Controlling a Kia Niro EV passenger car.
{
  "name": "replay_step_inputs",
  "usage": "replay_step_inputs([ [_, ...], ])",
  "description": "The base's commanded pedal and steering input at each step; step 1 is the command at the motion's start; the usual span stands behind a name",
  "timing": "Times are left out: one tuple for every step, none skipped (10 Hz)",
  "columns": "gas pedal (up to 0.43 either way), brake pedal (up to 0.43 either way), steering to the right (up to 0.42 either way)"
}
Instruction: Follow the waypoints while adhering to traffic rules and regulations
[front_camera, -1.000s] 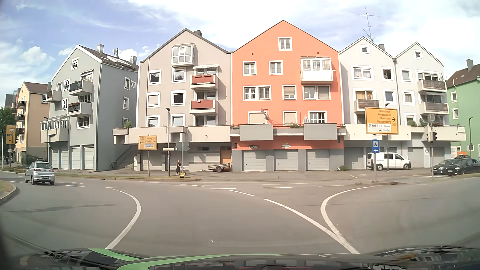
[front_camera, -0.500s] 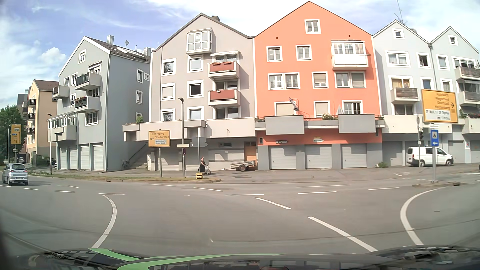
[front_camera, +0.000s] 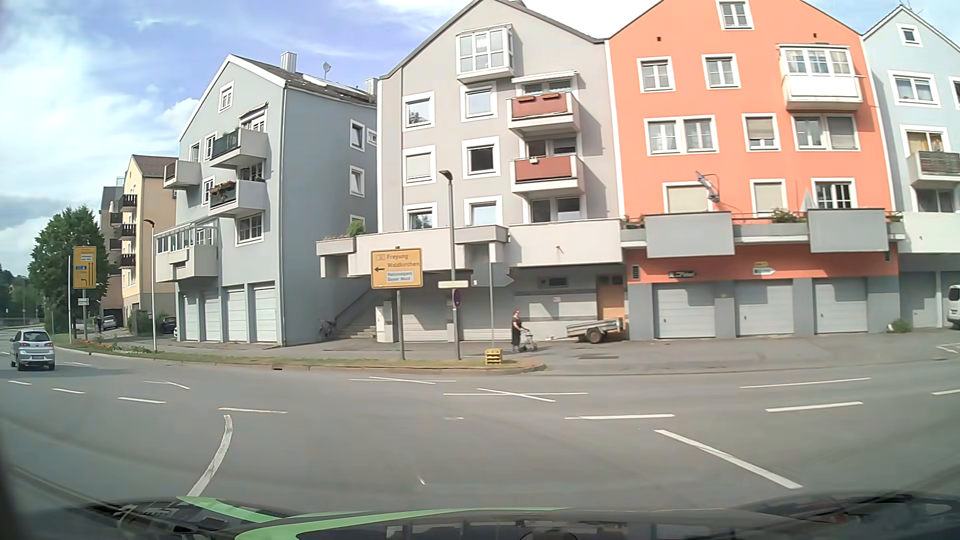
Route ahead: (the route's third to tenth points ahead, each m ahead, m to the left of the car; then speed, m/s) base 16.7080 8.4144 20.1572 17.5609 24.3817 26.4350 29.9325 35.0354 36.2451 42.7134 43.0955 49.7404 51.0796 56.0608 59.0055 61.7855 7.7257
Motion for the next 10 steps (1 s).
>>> replay_step_inputs([
  [0.067, 0.0, -0.218],
  [0.079, 0.0, -0.22],
  [0.087, 0.0, -0.223],
  [0.087, 0.0, -0.223],
  [0.11, 0.0, -0.223],
  [0.138, 0.0, -0.222],
  [0.15, 0.0, -0.22],
  [0.15, 0.0, -0.219],
  [0.15, 0.0, -0.219],
  [0.15, 0.0, -0.219],
])
